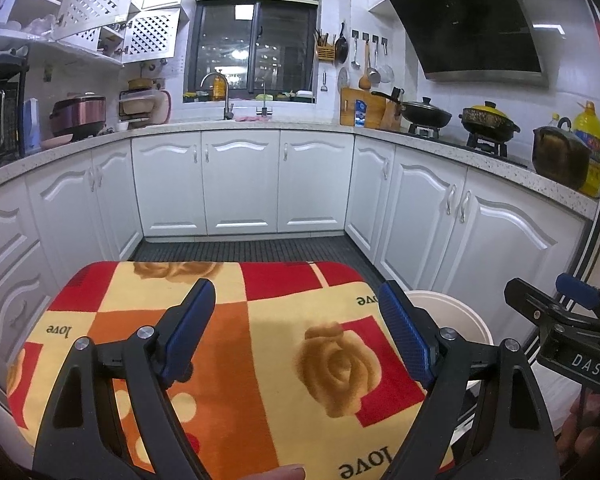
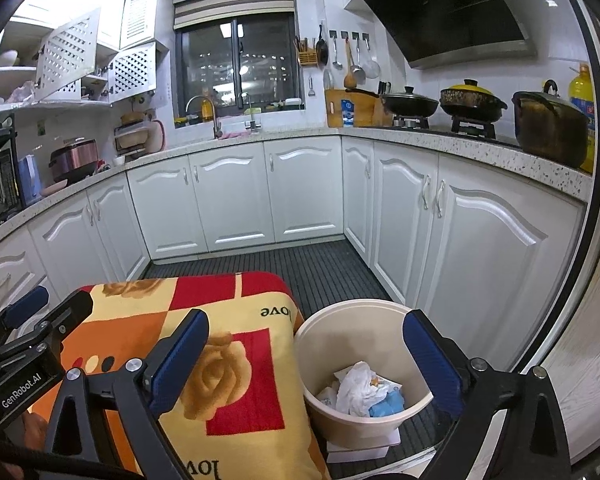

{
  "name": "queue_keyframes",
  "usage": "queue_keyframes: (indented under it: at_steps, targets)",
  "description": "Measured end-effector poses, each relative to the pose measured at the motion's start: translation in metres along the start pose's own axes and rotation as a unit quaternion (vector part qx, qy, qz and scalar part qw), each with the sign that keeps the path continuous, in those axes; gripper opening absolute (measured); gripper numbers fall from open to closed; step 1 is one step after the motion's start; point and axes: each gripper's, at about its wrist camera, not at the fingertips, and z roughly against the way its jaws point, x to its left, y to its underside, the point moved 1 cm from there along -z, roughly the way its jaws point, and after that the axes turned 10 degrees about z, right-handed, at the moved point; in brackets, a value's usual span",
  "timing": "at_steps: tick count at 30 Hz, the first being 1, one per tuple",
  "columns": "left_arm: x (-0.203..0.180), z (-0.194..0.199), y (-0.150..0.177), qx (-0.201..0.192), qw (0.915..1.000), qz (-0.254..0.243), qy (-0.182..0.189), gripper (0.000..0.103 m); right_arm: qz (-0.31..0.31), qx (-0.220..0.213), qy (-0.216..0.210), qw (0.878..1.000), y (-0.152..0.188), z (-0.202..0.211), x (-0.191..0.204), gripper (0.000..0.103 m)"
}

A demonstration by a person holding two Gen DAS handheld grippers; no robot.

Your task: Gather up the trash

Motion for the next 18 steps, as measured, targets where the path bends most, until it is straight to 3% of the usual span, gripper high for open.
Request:
queue_keyframes:
  at_steps: [18]
  targets:
    - [-0.0022,0.0010,0.0000,-0.007,1.0000,-0.001,-0.004,0.084,0.009,0.002,0.000,1.000,-0.0003,-0.0006,0.0049,0.097]
